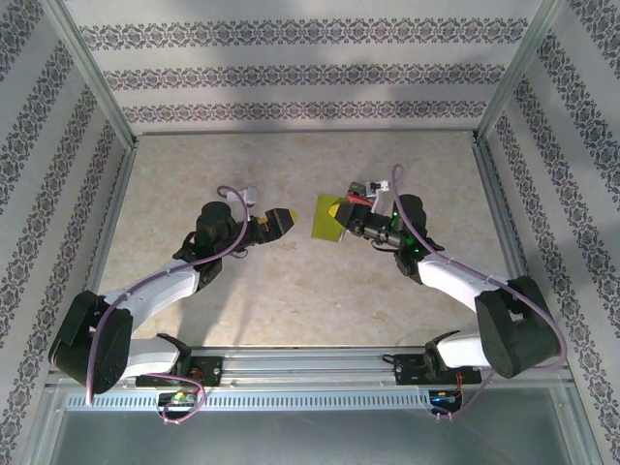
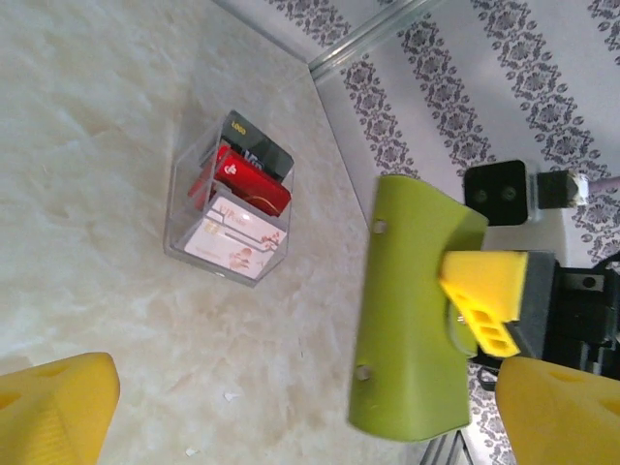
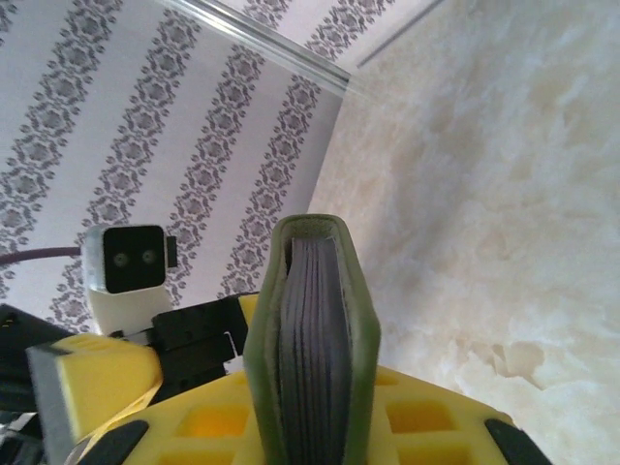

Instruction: Take the credit cards out of the card holder

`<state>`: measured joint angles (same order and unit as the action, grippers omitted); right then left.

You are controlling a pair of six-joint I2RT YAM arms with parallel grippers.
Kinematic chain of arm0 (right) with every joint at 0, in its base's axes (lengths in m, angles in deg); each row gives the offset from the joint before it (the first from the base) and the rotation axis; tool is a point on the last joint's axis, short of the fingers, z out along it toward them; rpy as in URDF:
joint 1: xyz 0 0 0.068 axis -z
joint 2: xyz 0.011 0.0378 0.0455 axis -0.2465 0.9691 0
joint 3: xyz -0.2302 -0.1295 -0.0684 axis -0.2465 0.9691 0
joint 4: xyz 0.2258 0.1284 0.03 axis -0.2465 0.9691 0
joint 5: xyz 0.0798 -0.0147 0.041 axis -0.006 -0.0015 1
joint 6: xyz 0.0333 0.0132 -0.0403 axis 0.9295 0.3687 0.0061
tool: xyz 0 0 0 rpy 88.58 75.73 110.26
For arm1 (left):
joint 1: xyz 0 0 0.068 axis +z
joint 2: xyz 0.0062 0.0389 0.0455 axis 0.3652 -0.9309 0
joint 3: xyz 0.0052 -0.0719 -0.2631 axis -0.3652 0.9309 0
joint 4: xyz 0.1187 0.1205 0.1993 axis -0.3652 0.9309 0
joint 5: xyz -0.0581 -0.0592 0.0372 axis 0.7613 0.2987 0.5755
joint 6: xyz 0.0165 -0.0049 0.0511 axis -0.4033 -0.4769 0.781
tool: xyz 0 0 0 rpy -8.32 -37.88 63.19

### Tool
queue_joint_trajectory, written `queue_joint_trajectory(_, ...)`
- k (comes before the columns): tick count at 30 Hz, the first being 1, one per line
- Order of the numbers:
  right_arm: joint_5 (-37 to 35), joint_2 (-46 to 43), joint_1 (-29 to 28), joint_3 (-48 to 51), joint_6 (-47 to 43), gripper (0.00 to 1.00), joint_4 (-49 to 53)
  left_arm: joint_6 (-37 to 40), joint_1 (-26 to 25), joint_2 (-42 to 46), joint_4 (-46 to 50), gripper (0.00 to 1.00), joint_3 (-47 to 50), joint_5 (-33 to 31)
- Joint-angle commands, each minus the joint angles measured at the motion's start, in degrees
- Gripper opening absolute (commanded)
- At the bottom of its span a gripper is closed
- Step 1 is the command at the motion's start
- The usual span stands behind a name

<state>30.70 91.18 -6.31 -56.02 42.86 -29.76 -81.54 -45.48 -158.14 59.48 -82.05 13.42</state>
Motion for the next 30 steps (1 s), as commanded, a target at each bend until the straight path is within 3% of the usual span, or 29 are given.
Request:
queue_joint_trajectory(1, 4.41, -3.21, 0.97, 0.64, 0.42, 0.10, -1.90, 1.65, 0.49, 1.07, -2.54, 0.99, -0.71, 1.03)
queue_joint_trajectory(7, 7.99, -4.05, 1.28, -0.23, 1.82, 0.11, -2.09, -0.91, -0.32, -3.59, -13.93, 1.00, -0.72, 10.01)
queue_joint_trajectory(11, 11.40, -3.30, 1.10, -1.37, 3.62, 0.10, -3.56, -2.95, -2.38, -7.69, -25.04, 0.79, -1.32, 15.83)
queue_joint_trajectory(18, 14.43, -3.04, 0.36, -2.76, 3.57, 0.10, -3.57, 3.13, -6.37, -8.04, -18.81, 0.70, -5.11, 19.85)
queue_joint_trajectory(23, 14.39, -2.68, -0.15, -3.18, 3.22, 0.10, -4.14, 5.59, -7.04, -7.46, -14.25, 0.57, -5.97, 20.43)
queue_joint_trajectory(30, 15.81, -1.51, -2.08, -4.97, 2.08, 0.09, -4.34, 3.85, -8.15, -10.09, -17.02, 0.44, -6.74, 22.78)
